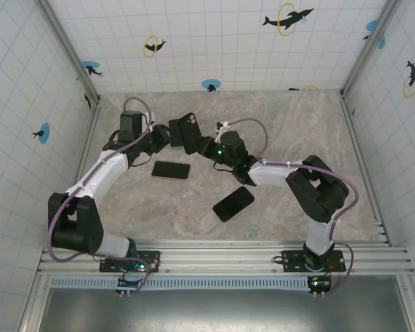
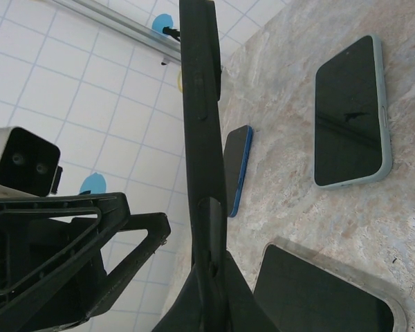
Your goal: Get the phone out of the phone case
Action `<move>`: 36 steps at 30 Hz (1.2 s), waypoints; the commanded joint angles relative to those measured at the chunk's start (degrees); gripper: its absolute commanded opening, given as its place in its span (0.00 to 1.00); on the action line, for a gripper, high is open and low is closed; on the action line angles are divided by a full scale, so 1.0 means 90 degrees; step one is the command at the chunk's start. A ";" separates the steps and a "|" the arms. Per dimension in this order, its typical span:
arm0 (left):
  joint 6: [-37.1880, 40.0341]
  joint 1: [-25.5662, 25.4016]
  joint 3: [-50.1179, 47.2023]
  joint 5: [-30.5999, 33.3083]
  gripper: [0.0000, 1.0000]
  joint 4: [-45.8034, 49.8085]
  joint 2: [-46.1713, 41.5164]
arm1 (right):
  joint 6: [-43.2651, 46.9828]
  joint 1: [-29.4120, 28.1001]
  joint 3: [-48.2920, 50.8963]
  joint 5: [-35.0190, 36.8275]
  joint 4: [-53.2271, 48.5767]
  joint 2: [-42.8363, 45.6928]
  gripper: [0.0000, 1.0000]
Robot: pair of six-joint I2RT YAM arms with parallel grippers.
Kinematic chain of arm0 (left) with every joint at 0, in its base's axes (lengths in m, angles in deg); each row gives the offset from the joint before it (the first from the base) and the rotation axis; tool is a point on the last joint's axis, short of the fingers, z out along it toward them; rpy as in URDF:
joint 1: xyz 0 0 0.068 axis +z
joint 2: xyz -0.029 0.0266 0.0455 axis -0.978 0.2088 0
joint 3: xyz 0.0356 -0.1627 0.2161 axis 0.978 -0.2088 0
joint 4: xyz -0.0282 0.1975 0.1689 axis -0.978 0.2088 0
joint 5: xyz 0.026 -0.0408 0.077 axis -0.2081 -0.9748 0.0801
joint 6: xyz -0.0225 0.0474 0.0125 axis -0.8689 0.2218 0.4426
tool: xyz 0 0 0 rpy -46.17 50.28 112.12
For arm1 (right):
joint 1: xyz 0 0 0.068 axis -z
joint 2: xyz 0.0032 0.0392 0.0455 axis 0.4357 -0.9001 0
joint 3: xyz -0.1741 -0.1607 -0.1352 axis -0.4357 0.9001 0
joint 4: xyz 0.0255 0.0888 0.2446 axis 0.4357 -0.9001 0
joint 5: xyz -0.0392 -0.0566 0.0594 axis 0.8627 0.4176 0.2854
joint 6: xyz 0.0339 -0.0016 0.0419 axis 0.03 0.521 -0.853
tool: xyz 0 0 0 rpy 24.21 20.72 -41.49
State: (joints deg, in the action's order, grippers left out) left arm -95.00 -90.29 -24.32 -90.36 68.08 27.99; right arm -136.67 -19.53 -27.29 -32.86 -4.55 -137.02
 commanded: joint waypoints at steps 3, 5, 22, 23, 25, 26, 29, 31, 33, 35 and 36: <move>-0.0106 -0.0245 0.0357 0.0243 0.43 -0.0126 0.0343 | 0.0047 0.0006 -0.0192 0.0027 0.0122 0.0071 0.00; -0.0105 -0.0333 0.0418 0.0278 0.41 -0.0125 0.0467 | 0.0032 0.0018 -0.0172 0.0022 0.0149 0.0090 0.00; 0.0388 -0.0543 0.1039 0.0521 0.01 0.0520 0.1030 | -0.0171 0.0104 -0.0072 -0.0096 0.0472 0.0132 0.00; 0.0409 -0.0538 0.1061 0.0526 0.00 0.0552 0.1047 | -0.0174 0.0102 -0.0057 -0.0103 0.0474 0.0122 0.00; 0.0528 -0.0538 0.1171 0.0634 0.00 0.0708 0.1075 | -0.0166 0.0110 -0.0041 -0.0115 0.0477 0.0127 0.00; 0.0610 -0.0543 0.1262 0.0698 0.00 0.0827 0.1113 | -0.0150 0.0111 -0.0036 -0.0113 0.0474 0.0136 0.03; 0.0947 -0.0541 0.1547 0.0997 0.00 0.1240 0.1209 | -0.0068 0.0150 -0.0030 -0.0179 0.0432 0.0160 0.25; 0.1287 -0.0534 0.1824 0.1369 0.00 0.1580 0.1324 | 0.0007 0.0163 -0.0031 -0.0221 0.0344 0.0185 0.38; 0.1650 -0.0494 0.2033 0.1769 0.00 0.1909 0.1462 | 0.0082 0.0179 -0.0002 -0.0255 0.0248 0.0227 0.48; 0.1940 -0.0376 0.2169 0.2030 0.00 0.2110 0.1579 | 0.0165 0.0206 0.0045 -0.0262 0.0148 0.0300 0.56; 0.2056 -0.0325 0.2204 0.2150 0.00 0.2159 0.1615 | 0.0193 0.0224 0.0091 -0.0256 0.0115 0.0338 0.58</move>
State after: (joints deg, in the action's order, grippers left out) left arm -82.63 -94.57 -6.64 -76.83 82.02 41.03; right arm -136.43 -18.00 -27.27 -35.07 -3.41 -136.67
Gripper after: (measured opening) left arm 0.043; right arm 0.564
